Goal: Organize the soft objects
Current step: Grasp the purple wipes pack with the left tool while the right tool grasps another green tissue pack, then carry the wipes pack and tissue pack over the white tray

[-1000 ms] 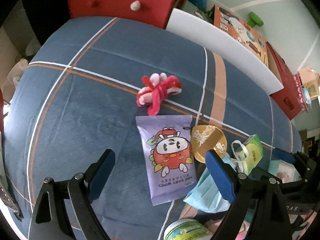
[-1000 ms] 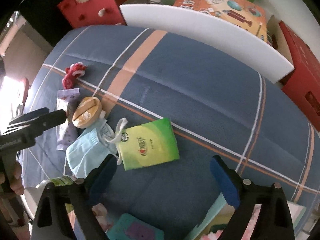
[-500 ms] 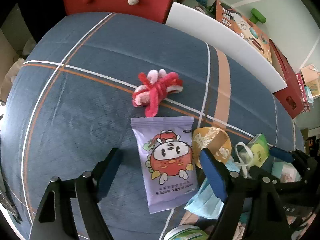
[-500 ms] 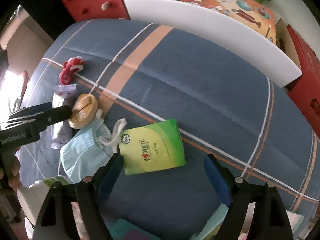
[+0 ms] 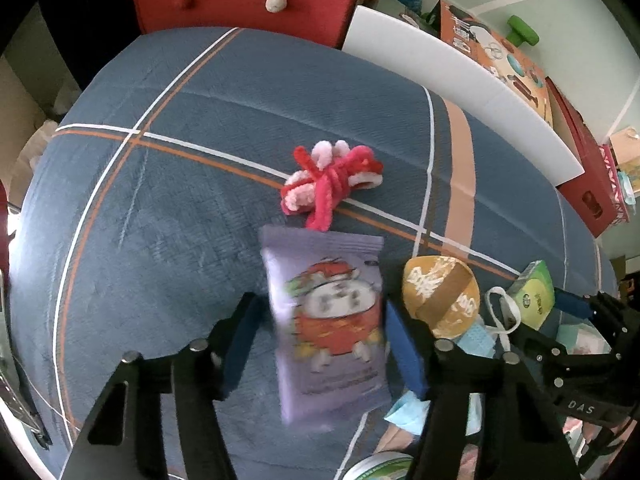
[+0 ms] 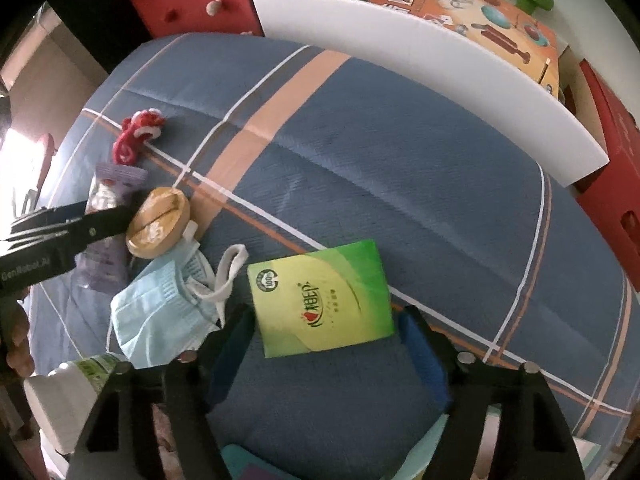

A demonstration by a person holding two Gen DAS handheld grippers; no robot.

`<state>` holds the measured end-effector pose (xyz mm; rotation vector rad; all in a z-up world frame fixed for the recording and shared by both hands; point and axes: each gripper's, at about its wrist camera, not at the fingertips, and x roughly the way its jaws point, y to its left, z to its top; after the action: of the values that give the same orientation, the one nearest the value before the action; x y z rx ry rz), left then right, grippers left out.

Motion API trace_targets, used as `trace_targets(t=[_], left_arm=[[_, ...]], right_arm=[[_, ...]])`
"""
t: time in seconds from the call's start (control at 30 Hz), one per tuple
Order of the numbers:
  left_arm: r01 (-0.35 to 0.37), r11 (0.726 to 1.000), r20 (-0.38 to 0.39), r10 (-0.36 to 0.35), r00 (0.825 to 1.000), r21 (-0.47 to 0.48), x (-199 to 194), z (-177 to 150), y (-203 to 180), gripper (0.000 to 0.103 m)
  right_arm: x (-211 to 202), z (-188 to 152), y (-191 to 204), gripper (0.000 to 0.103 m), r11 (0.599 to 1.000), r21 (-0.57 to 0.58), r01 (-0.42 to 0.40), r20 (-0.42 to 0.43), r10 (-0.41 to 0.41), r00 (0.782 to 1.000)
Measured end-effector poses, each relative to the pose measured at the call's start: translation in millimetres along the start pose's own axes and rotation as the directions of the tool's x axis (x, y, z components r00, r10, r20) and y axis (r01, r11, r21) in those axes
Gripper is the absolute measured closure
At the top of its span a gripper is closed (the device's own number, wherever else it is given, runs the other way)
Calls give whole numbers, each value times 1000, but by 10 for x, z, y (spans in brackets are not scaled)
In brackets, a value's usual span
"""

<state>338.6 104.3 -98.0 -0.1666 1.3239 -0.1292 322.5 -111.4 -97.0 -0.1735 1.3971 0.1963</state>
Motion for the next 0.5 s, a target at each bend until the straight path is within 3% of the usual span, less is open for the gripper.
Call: trace_targets(t=[0.5], left_arm=[[11, 1000, 18, -11, 1000, -3, -95, -95, 49, 60]], right_arm=[[-44, -128, 14, 34, 999, 29, -35, 19, 35, 999]])
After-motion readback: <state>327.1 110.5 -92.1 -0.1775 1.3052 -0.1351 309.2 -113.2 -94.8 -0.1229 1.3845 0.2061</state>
